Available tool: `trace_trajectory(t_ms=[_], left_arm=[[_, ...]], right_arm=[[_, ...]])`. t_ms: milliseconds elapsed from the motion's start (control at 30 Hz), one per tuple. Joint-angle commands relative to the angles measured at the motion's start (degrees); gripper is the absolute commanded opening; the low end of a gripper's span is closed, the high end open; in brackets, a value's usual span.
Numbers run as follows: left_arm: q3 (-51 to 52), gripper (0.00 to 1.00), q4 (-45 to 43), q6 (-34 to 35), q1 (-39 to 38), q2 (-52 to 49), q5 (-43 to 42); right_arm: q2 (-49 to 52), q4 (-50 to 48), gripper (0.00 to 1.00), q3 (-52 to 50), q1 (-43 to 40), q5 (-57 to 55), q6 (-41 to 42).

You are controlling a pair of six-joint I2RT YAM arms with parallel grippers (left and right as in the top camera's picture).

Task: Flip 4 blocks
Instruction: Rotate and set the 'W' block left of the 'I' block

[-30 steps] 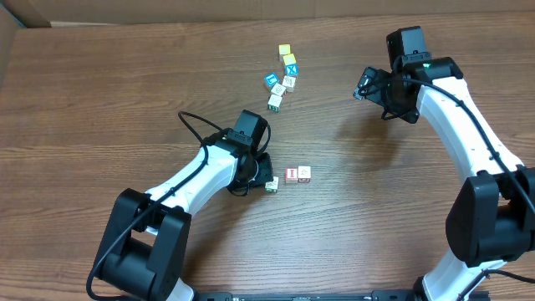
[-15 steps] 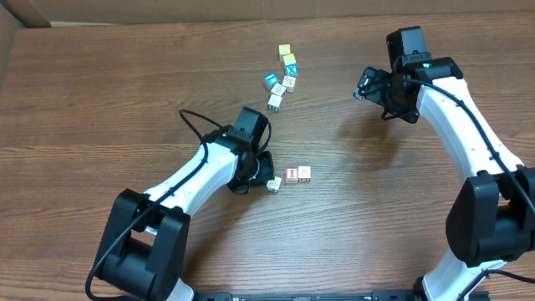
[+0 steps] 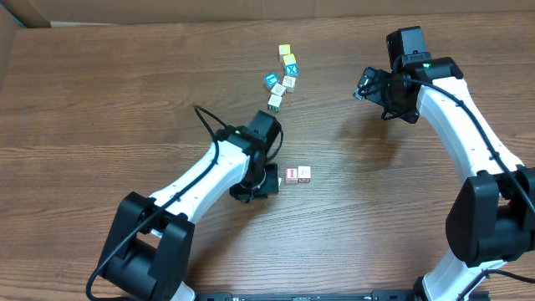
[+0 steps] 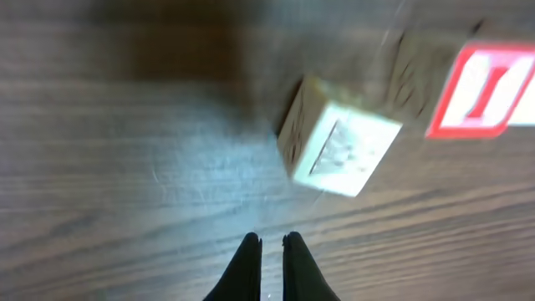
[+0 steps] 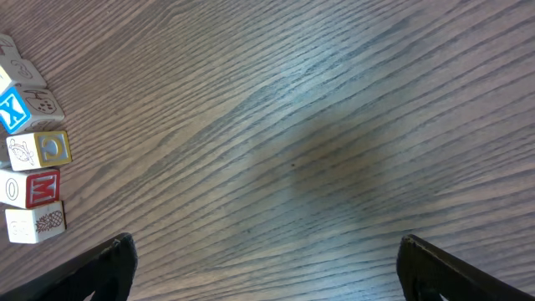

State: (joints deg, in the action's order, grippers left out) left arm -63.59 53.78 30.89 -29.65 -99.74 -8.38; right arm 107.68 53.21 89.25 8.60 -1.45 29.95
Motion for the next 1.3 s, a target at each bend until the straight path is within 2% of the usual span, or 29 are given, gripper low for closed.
trace_trajectory(t_ms=[0,533,1067,1267], left_arm=[[1.97,0.04,-0.87,-1.51,-1.66,0.39,-0.07],[3.13,0.07,-11.54,0.28,-2.73,0.37,2.67],[3.13,0.04,-13.99,1.95,-2.73,0.37,2.25],[2.73,0.04,-14.01,1.86,-2.73,0.46,-0.48]], right_arm=[[-0.20,-0.15,1.00,0.83,-0.04,0.07,-0.22],[-0.20,-0.15,1.00,0.83,-0.04,0.07,-0.22],[-0.20,-0.15,1.00,0.83,-0.04,0.07,-0.22],[-0.20,-0.15,1.00,0.83,-0.04,0.07,-0.20]])
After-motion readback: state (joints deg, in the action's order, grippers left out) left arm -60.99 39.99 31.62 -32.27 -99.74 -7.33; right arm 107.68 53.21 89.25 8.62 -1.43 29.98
